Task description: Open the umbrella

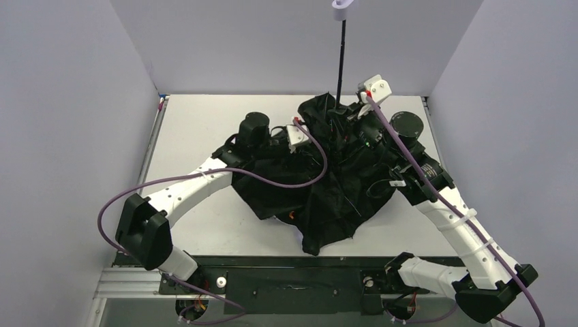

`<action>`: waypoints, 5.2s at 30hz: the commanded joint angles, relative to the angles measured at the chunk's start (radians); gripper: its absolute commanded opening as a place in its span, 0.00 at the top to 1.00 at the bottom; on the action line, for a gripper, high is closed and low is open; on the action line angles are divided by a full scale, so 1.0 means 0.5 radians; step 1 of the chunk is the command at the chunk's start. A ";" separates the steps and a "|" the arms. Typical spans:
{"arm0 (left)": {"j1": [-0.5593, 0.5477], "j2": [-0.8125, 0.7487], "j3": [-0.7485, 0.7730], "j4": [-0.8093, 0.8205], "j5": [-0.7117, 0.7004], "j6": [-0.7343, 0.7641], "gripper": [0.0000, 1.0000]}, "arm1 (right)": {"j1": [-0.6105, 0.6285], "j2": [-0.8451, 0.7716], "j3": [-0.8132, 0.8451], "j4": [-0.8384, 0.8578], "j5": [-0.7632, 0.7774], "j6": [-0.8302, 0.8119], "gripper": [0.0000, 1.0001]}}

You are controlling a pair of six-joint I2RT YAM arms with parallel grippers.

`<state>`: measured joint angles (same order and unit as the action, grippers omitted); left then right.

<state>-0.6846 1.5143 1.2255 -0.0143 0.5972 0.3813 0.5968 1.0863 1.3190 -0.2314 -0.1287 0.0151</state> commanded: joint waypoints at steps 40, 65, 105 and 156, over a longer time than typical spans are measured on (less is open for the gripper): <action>0.190 0.136 0.050 0.200 0.019 -0.457 0.82 | -0.009 0.093 0.430 0.520 -0.190 0.356 1.00; 0.307 0.504 0.318 -0.214 -0.256 -0.167 0.71 | -0.061 0.117 0.750 0.707 -0.279 0.488 1.00; 0.326 -0.190 1.035 0.061 -0.383 0.773 1.00 | -0.168 -0.664 -0.503 0.061 -0.006 0.123 0.23; 0.344 -0.008 0.368 1.397 -0.363 3.073 1.00 | -0.264 -0.086 -0.050 -0.953 -0.477 0.062 0.36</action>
<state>-0.5224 1.5345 1.3563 0.5793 0.3969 1.9141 0.4591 1.0172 1.3243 -0.6693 -0.3172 0.0814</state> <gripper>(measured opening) 0.089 0.672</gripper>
